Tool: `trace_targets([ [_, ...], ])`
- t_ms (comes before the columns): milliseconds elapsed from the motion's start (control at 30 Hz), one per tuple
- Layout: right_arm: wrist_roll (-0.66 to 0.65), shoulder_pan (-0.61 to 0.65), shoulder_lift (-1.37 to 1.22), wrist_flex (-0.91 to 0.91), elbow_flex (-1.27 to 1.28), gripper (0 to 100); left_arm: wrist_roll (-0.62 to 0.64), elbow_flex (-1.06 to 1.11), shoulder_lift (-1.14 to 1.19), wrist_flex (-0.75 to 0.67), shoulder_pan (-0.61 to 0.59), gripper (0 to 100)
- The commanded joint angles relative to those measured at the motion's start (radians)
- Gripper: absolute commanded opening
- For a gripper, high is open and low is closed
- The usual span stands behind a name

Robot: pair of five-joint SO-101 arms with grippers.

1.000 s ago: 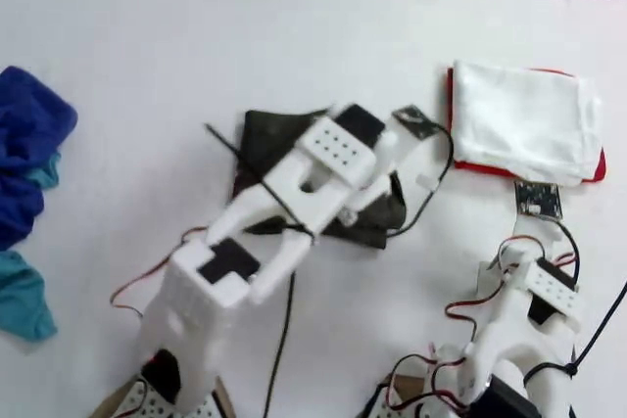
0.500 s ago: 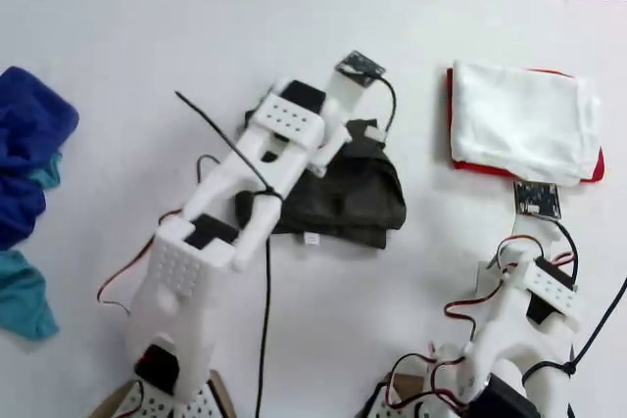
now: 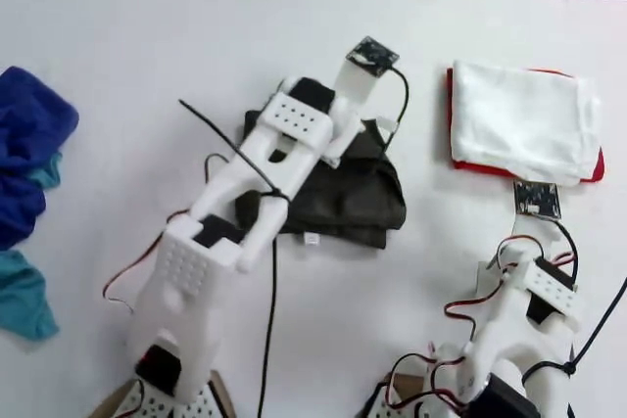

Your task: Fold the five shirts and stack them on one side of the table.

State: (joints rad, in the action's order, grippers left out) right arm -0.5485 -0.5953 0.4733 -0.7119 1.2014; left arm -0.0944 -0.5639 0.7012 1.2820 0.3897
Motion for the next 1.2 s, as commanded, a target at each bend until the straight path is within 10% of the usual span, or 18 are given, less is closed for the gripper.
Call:
trace_targets([
  [0, 0.005, 0.013, 0.027, 0.010, 0.000, 1.9, 0.002, -0.038, 0.008, 0.028, -0.008, 3],
  [1167, 0.011, 0.012, 0.027, 0.022, 0.003, 1.9, 0.150, -0.831, 0.295, 0.229, 0.018, 3],
])
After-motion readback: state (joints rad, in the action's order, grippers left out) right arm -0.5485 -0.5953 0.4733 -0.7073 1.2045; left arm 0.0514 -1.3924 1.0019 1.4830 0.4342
